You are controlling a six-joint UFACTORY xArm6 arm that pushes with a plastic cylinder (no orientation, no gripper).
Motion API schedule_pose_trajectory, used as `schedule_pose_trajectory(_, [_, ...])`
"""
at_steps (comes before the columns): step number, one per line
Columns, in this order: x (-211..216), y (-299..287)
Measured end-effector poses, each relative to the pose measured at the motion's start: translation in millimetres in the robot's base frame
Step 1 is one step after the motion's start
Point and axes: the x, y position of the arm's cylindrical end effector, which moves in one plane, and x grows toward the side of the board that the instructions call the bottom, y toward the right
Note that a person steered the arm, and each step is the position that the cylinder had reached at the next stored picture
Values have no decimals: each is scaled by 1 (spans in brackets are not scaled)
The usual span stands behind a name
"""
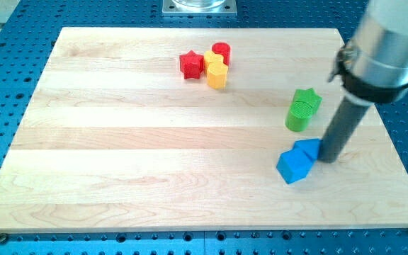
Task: Move the blue triangle to the top left of the blue cube
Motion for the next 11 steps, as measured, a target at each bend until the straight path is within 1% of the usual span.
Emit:
schedule_pose_trajectory(1, [26,-44])
schedule_pose_trajectory(2, [26,-24])
schedule_pose_trajectory(3, [-5,10])
schedule_pose_trajectory(4, [-8,-24])
schedule_pose_trajectory(5, [4,-59])
schedule_pose_trajectory(6, [-2,-22])
schedule_pose_trajectory(7, [-20,-20])
schedule_pose_trajectory(8, [-24,-64])
schedule_pose_trajectory(10, [-9,-88])
schedule_pose_trajectory(11, [-38,-101])
